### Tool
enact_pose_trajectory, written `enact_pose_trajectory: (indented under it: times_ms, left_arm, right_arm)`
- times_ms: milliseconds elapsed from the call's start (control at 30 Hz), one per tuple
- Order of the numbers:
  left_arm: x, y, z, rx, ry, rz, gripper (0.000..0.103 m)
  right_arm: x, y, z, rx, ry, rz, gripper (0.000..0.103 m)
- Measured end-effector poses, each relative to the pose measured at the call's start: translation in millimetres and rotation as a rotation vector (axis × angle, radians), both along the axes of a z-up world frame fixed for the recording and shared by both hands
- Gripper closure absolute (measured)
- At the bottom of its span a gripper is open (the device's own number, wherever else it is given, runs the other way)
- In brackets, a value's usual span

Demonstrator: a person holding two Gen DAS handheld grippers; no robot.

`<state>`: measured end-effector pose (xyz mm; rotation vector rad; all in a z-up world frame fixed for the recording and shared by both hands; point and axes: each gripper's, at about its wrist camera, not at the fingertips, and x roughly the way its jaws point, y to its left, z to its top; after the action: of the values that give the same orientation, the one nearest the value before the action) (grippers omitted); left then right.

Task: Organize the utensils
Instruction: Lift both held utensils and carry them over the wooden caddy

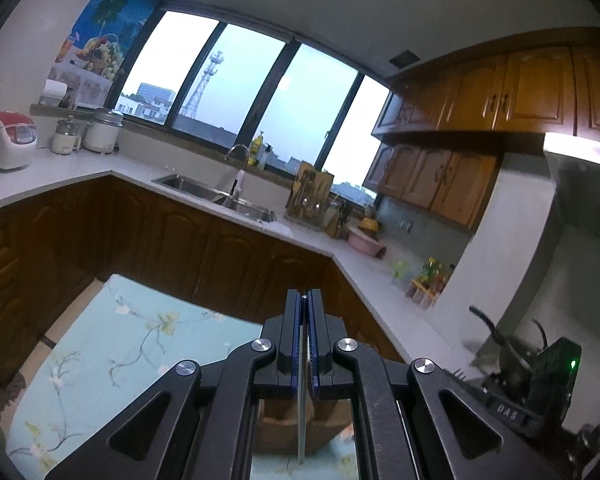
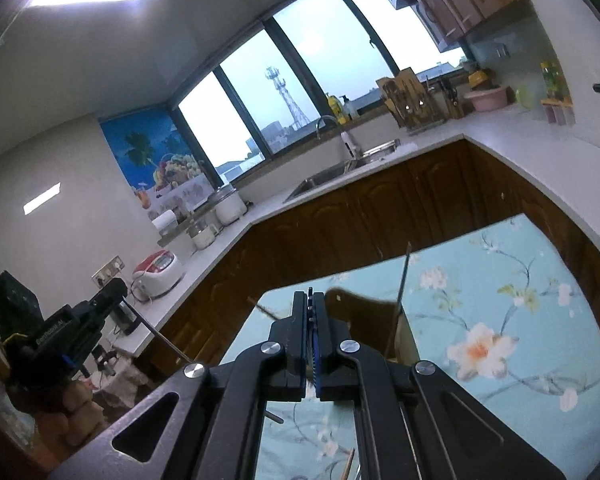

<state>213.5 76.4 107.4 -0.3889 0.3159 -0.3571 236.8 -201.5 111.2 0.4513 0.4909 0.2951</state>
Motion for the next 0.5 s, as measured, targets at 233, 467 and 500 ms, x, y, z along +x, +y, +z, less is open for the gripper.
enact_pose_trajectory:
  times_ms: [233,467,500]
  left_arm:
    - [35.8,-7.0,-23.7,-0.017,-0.021,0.038,0.101]
    - [76.2,-21.2,-60.9,-0.041,0.027,0.061,0.101]
    - [82.5,-23.6,-69.0,-0.044,0.038,0.067,0.101]
  right_arm:
    - [27.1,1.7,-1.9,0.0,-0.025,0.002,0.101]
    - [51.9,-4.0,-19.5,0.012,-0.009,-0.017,0.101]
    - [56.5,-5.3,-24.8,0.015,-0.001,-0.02,0.101]
